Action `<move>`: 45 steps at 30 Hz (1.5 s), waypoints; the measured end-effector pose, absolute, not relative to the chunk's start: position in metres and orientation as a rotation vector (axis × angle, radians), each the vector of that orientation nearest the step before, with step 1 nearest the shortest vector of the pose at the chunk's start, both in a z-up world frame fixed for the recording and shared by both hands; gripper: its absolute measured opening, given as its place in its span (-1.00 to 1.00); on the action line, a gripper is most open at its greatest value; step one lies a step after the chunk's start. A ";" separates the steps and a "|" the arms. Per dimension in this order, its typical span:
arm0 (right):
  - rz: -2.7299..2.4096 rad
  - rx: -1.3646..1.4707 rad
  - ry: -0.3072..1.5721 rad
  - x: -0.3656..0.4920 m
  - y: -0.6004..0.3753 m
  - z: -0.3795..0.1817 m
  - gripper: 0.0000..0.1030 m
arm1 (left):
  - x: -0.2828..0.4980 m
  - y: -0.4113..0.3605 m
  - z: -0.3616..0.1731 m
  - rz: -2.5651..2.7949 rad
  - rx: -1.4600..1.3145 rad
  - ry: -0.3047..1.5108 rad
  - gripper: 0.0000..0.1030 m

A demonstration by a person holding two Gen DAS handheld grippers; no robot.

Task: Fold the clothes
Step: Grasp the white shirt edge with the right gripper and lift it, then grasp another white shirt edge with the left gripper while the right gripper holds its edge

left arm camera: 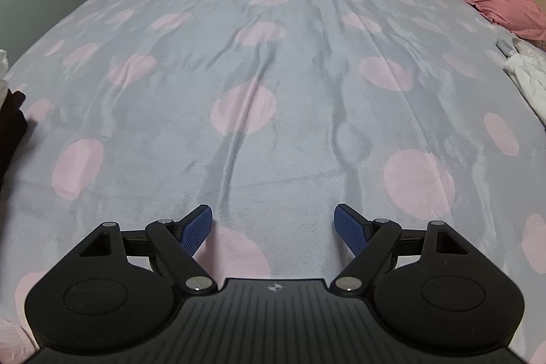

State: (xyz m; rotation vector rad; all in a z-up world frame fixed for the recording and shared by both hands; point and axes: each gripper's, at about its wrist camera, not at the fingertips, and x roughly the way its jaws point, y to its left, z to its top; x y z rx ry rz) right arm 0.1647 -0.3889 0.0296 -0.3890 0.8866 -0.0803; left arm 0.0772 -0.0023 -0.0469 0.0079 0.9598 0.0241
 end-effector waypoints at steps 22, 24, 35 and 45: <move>0.217 0.070 0.623 0.115 -0.328 0.207 -0.97 | 0.045 0.005 0.006 -0.046 -0.099 0.841 0.52; 0.254 0.075 0.618 0.107 -0.309 0.224 -0.97 | 0.040 0.009 0.013 -0.050 -0.110 0.823 0.52; 0.605 0.103 0.583 0.053 -0.181 0.283 -0.97 | 0.016 0.042 0.046 -0.019 -0.163 0.731 0.53; 0.648 0.007 0.715 0.050 -0.137 0.244 -0.34 | 0.001 0.071 0.045 0.056 -0.155 0.741 0.53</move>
